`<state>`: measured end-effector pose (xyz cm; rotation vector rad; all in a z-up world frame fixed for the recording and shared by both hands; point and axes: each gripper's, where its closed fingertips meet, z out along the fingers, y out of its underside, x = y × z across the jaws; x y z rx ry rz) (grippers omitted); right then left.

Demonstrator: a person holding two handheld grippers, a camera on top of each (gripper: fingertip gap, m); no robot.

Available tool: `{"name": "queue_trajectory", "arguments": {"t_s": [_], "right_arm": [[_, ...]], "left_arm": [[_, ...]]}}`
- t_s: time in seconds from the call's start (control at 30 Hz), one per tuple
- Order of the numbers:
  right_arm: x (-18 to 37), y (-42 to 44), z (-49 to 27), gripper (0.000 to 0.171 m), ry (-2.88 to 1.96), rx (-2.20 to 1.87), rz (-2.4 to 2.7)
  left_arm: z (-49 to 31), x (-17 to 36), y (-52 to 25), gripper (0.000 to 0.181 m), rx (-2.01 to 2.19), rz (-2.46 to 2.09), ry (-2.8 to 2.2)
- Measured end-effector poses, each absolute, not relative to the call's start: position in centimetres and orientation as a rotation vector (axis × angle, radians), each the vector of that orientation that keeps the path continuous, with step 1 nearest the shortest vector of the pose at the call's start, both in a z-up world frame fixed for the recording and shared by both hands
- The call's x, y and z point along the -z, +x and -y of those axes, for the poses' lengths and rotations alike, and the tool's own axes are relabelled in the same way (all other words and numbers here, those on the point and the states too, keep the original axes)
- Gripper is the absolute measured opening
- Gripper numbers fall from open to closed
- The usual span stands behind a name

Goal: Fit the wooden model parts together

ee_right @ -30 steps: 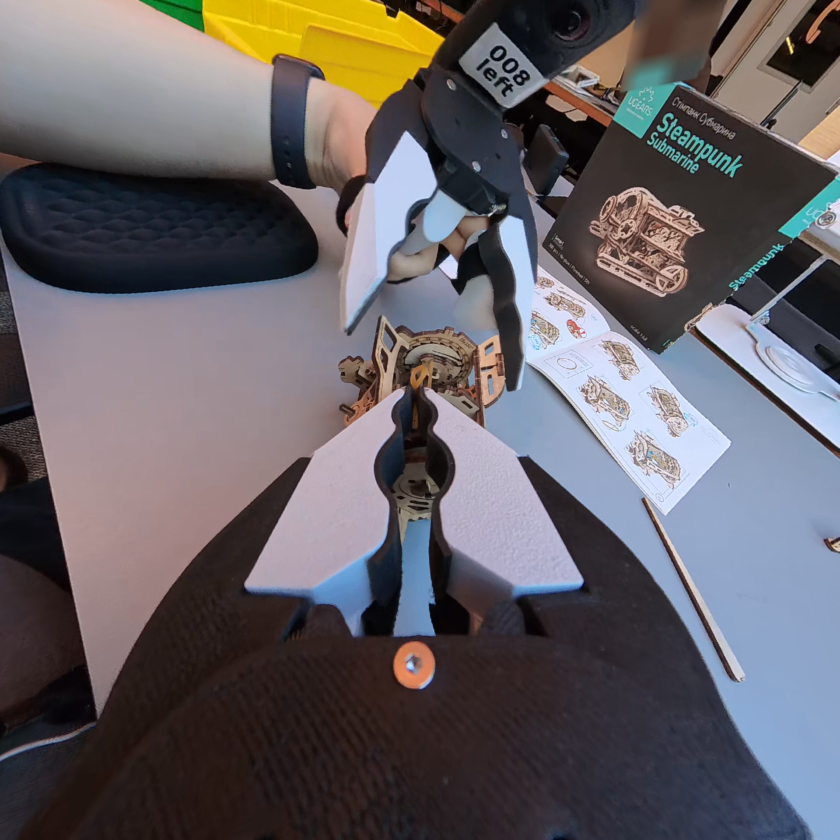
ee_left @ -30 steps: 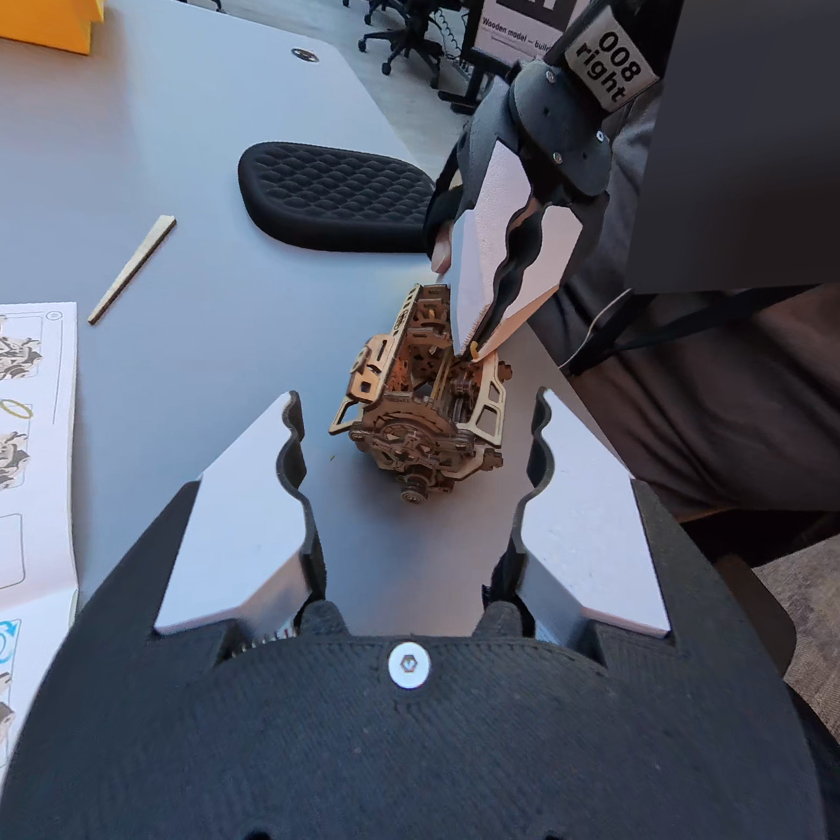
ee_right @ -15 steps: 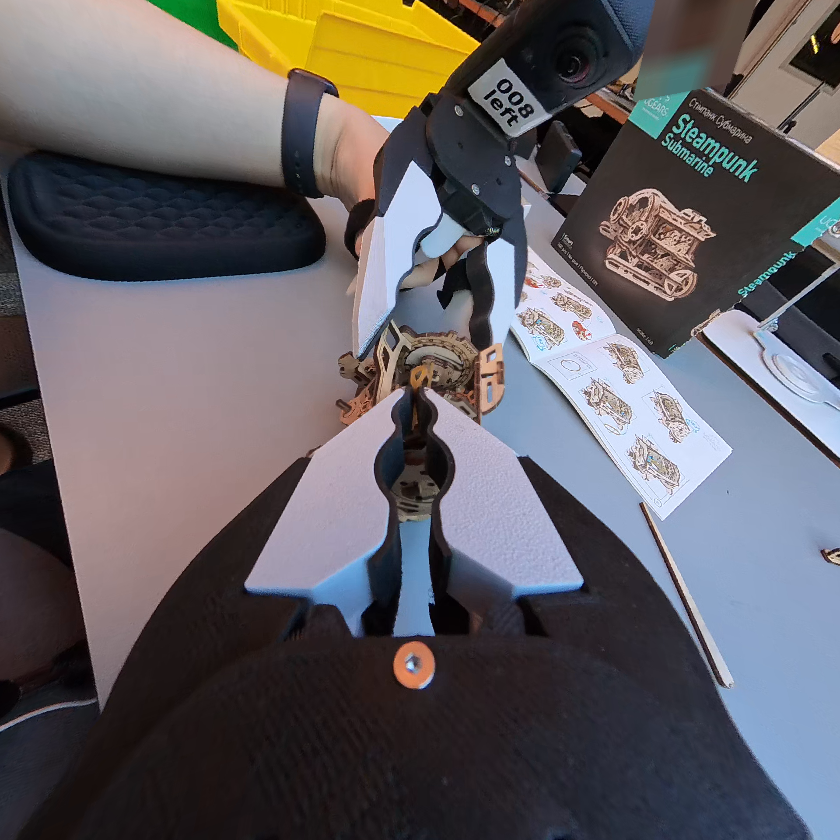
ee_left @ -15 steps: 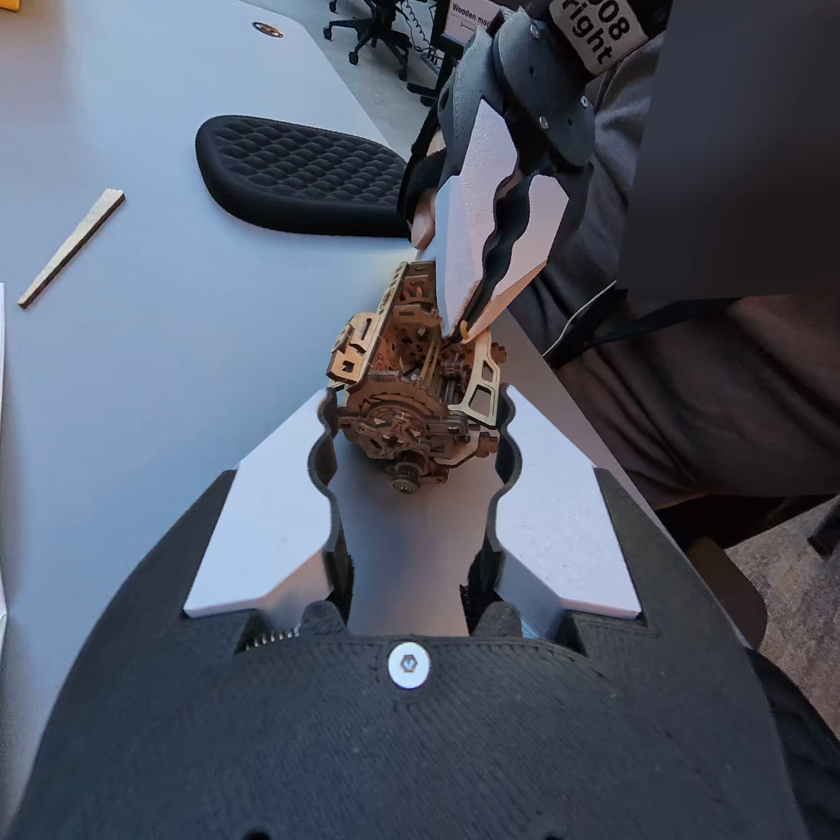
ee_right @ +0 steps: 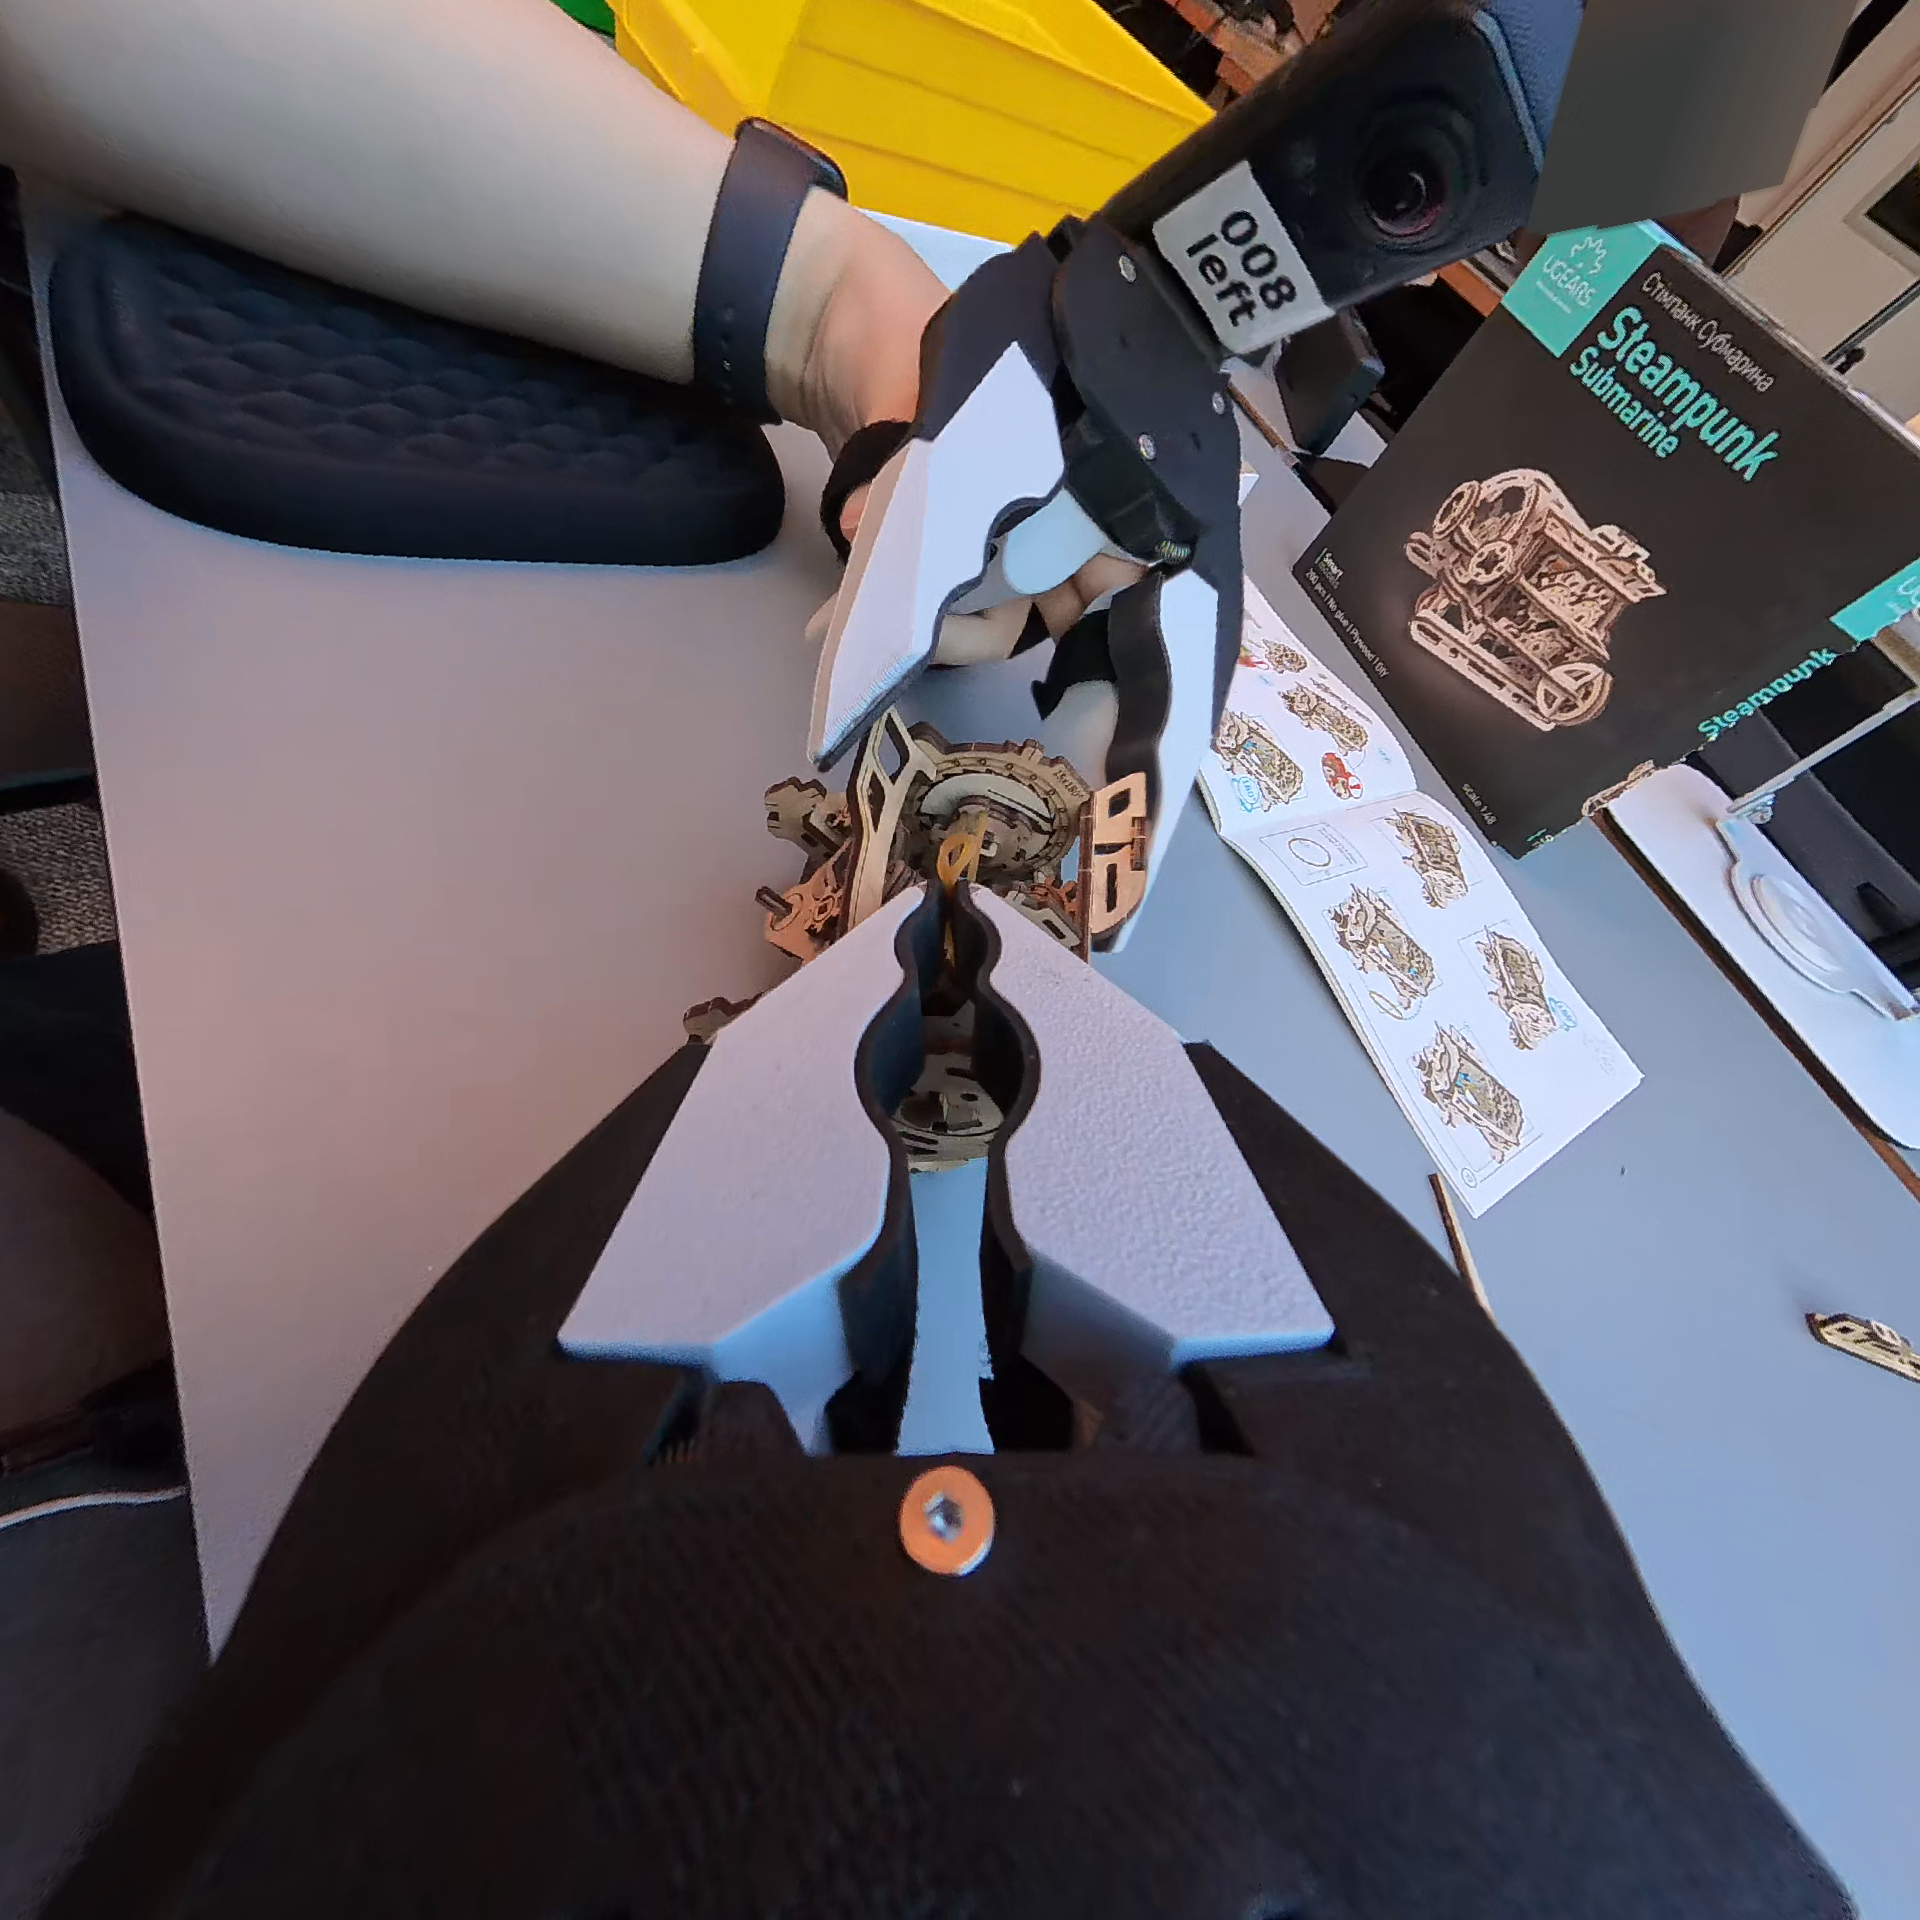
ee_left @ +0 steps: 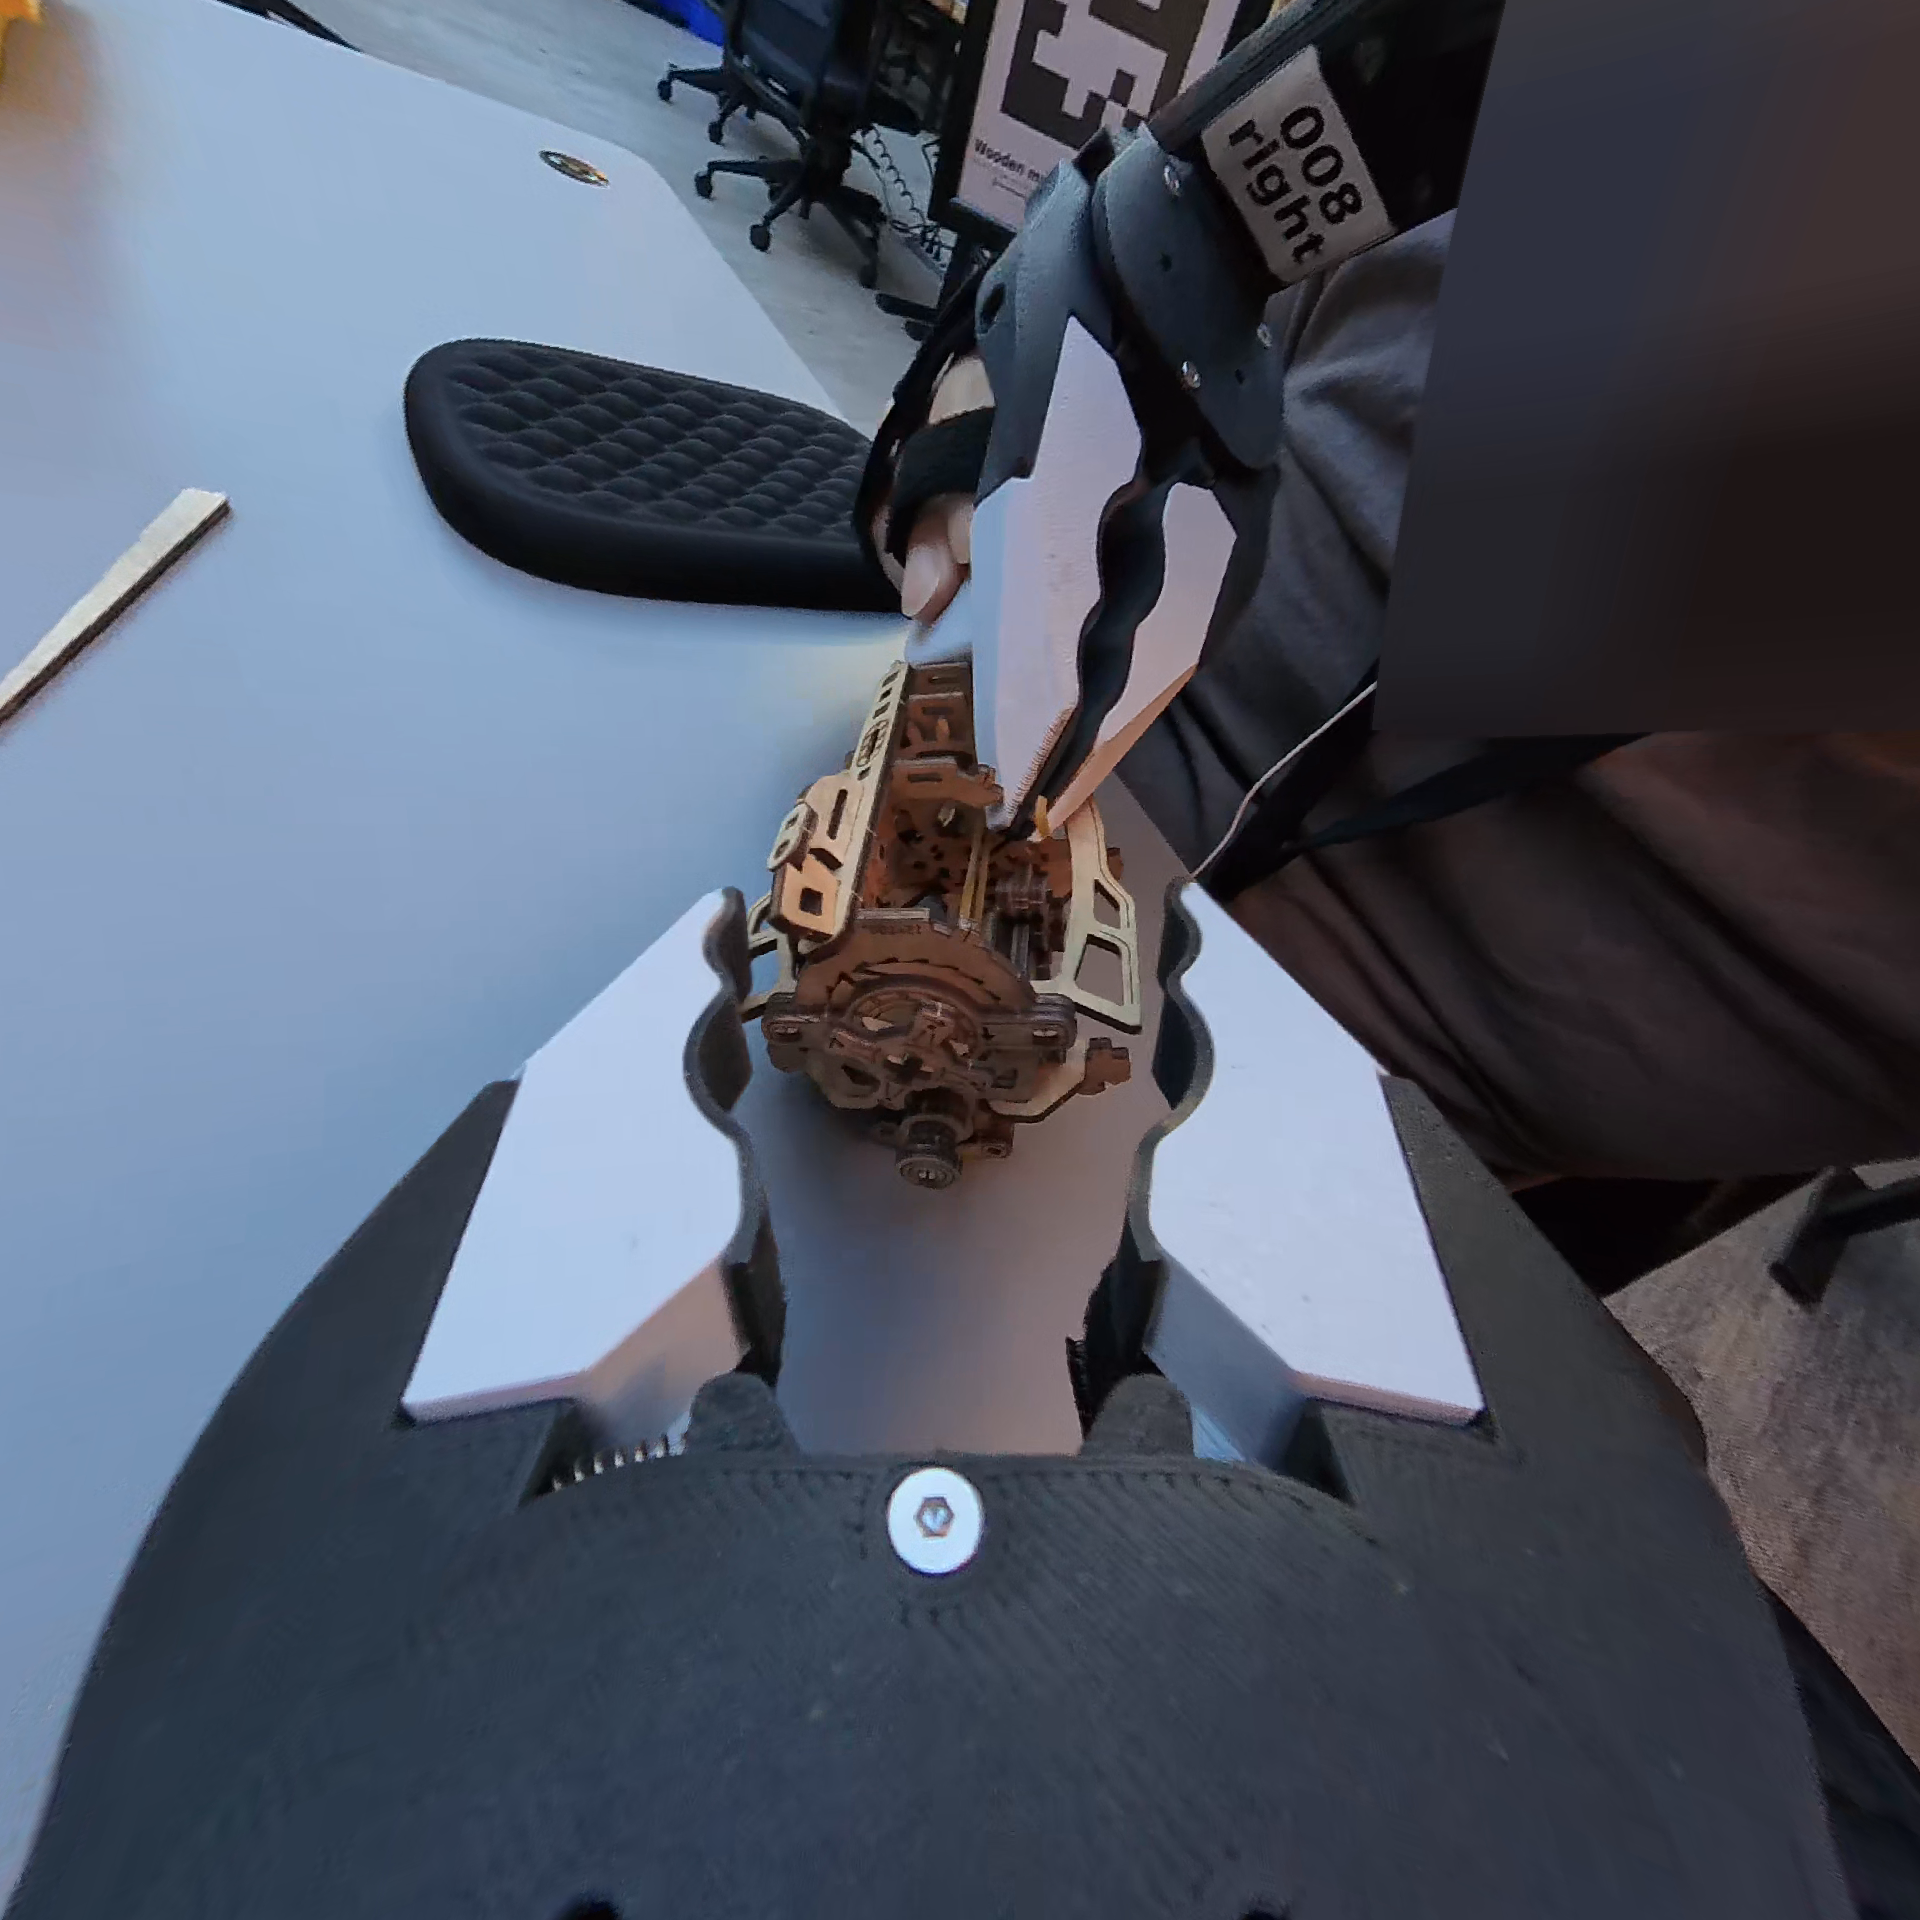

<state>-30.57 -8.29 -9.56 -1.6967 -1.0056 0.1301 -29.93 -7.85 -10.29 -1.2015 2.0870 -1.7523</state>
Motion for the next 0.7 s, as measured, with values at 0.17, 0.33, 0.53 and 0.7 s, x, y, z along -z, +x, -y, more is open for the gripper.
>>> {"name": "queue_trajectory", "arguments": {"t_s": [0.17,0.33,0.53,0.7], "right_arm": [[9.57,-30.60,8.33,0.000,-1.693,-0.150,1.019],[9.59,-30.64,8.43,0.000,-1.689,-0.158,1.036],[9.47,-30.76,8.94,0.000,-1.649,-0.154,1.089],[9.34,-30.87,8.86,0.000,-1.650,-0.127,1.114]], "left_arm": [[8.40,10.68,-30.27,0.072,1.726,-2.126,-1.212],[8.42,10.90,-30.26,0.069,1.656,-2.107,-1.212],[8.91,10.98,-30.13,0.068,1.570,-2.076,-1.227],[8.95,10.97,-29.87,0.068,1.583,-2.020,-1.274]]}}
